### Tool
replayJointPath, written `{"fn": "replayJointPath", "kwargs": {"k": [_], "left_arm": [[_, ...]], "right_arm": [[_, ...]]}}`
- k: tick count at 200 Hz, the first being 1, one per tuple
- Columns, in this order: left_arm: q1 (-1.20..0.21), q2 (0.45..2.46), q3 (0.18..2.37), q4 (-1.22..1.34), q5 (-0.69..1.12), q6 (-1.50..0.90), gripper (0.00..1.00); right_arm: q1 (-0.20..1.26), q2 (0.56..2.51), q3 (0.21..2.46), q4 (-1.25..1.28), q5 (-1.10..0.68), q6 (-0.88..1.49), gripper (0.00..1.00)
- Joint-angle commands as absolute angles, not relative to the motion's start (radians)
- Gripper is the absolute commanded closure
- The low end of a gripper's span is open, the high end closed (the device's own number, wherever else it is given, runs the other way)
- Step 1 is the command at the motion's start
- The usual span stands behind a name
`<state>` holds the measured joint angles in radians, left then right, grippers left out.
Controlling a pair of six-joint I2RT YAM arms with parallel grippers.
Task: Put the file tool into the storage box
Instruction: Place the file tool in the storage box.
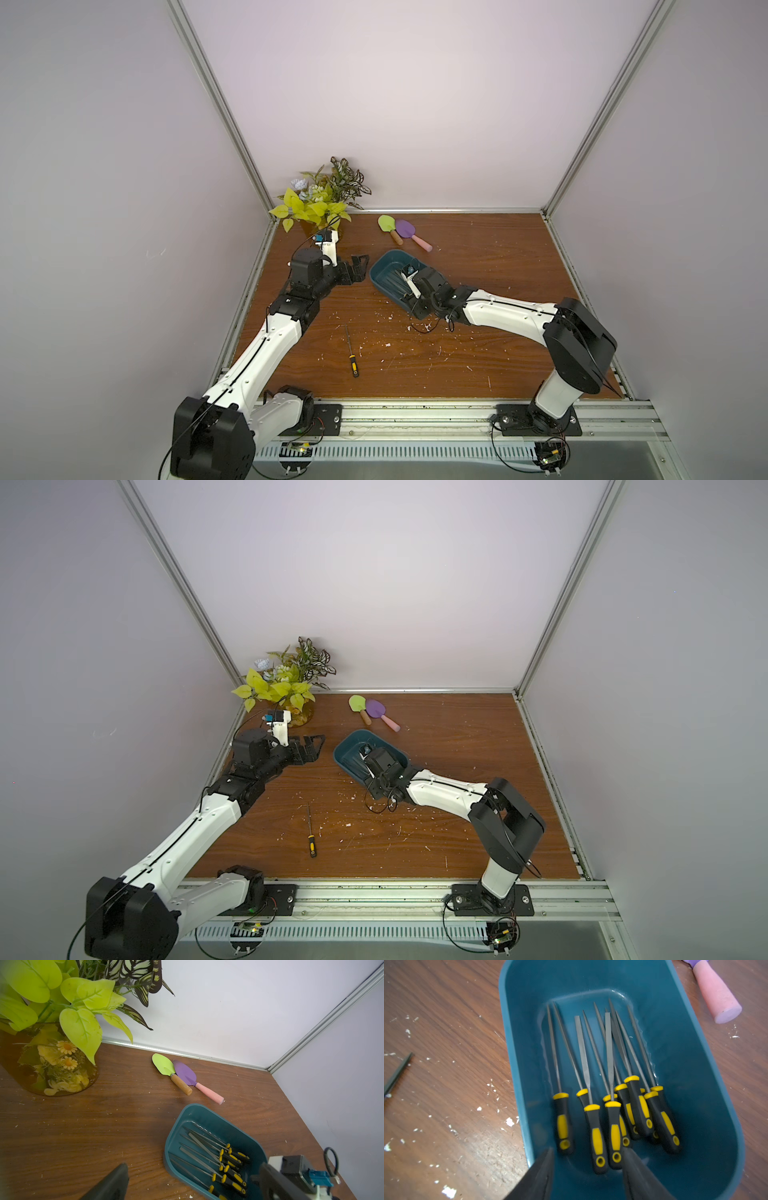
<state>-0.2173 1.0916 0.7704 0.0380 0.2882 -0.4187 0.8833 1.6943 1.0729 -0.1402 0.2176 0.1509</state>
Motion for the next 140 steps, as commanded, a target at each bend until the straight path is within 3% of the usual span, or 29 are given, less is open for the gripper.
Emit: {"fn": "replayJointPath", "kwargs": {"k": [1,44,91,140], "left_arm": [[-0.226,1.098,0.774,0.053,0.296,-0.407,0.00],[-0.225,1.131,0.785,0.037,0.268,-0.419,0.00],[-0.223,1.230,0.834,-0.029,0.257,-0.418,0.00],[-0.166,1.271,0.849,-0.048,0.276,-0.439,0.00]], "right_arm": [[0.886,1.623,1.071,-0.159,0.230,0.188,0.40],[0.911,1.516,1.032,-0.184,0.231,0.345,0.38],[1.066,1.393,0.864,0.028,0.223,0.565,0.38],[1.270,1.572,0.914,0.115,0.245,0.695,0.43]]}}
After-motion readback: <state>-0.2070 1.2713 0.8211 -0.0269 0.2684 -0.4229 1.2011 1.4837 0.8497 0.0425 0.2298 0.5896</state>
